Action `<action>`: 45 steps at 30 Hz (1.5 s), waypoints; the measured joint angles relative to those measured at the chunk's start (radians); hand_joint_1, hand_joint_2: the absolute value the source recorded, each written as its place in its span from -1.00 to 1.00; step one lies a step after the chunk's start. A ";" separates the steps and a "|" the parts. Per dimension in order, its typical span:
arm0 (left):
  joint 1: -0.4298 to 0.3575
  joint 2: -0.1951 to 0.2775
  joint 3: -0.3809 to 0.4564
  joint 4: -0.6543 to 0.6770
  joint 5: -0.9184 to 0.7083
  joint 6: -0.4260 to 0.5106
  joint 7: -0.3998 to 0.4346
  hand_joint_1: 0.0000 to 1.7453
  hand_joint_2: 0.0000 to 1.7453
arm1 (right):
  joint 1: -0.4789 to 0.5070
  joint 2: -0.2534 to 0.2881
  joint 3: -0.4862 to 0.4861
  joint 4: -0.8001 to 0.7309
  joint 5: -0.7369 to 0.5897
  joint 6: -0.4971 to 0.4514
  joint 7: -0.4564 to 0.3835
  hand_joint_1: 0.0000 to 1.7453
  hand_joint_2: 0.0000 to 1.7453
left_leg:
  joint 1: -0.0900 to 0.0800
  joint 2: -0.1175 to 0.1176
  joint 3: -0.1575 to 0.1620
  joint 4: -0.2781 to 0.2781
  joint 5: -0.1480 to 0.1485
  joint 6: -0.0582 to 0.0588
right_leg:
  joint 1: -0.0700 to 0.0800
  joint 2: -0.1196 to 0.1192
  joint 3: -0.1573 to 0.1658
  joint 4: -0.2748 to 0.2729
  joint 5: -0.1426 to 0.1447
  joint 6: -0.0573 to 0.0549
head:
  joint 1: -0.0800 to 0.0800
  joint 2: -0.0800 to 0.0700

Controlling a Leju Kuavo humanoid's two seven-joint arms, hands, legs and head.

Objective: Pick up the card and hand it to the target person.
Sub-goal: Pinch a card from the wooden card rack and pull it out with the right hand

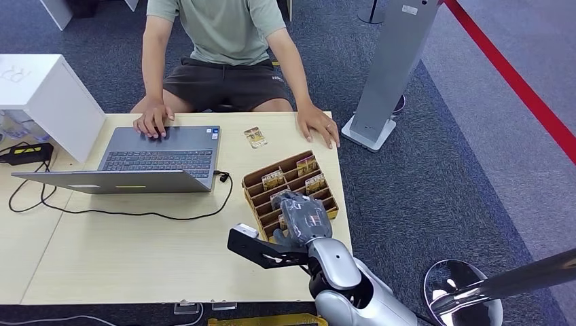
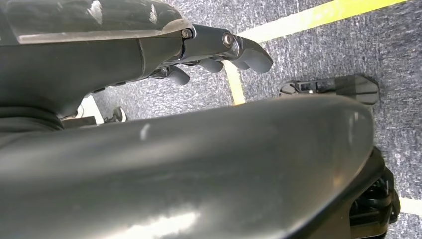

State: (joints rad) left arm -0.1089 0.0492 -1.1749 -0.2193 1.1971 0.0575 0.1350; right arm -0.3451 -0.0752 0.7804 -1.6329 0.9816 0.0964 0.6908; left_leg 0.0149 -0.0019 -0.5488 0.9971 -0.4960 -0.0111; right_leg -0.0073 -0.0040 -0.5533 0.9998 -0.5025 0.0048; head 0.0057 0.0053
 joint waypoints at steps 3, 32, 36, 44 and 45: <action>0.000 0.000 0.000 0.000 0.000 -0.003 0.003 -1.00 -1.00 | -0.002 0.005 0.005 0.022 -0.006 -0.013 -0.003 -0.35 1.00 | 0.000 0.000 0.000 0.000 0.000 0.000 | 0.000 0.000 0.000 0.000 0.000 0.000 | 0.000 0.000; 0.000 0.000 -0.004 0.000 -0.042 -0.017 0.010 -1.00 -1.00 | -0.004 0.016 0.000 0.163 0.014 -0.055 0.004 -0.24 1.00 | 0.000 0.000 0.000 0.000 0.000 0.000 | 0.000 0.000 0.000 0.000 0.000 0.000 | 0.001 0.000; 0.000 -0.001 -0.004 0.000 -0.048 -0.018 0.010 -1.00 -1.00 | 0.000 0.016 -0.009 0.163 0.015 -0.054 0.005 -0.24 1.00 | 0.000 0.000 0.000 0.000 0.000 0.000 | 0.000 0.000 0.000 0.000 0.000 0.000 | 0.000 0.000; 0.000 -0.001 -0.013 0.000 -0.054 -0.019 0.010 -1.00 -1.00 | 0.007 0.013 -0.013 0.163 0.014 -0.052 0.005 -0.32 1.00 | 0.000 0.000 0.000 0.000 0.000 0.000 | 0.000 0.000 0.000 0.000 0.000 0.000 | 0.000 0.000; 0.000 -0.001 -0.015 0.000 -0.054 -0.019 0.010 -1.00 -1.00 | 0.009 0.012 -0.013 0.163 0.014 -0.052 0.005 -0.34 1.00 | 0.000 0.000 0.000 0.000 0.000 0.000 | 0.000 0.000 0.000 0.000 0.000 0.000 | 0.001 0.000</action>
State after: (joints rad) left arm -0.1094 0.0484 -1.1896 -0.2193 1.1428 0.0383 0.1453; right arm -0.3365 -0.0629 0.7671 -1.4694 0.9959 0.0443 0.6954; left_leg 0.0149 -0.0018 -0.5483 0.9972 -0.4960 -0.0110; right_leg -0.0073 -0.0038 -0.5535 0.9998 -0.5025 0.0048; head 0.0064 0.0053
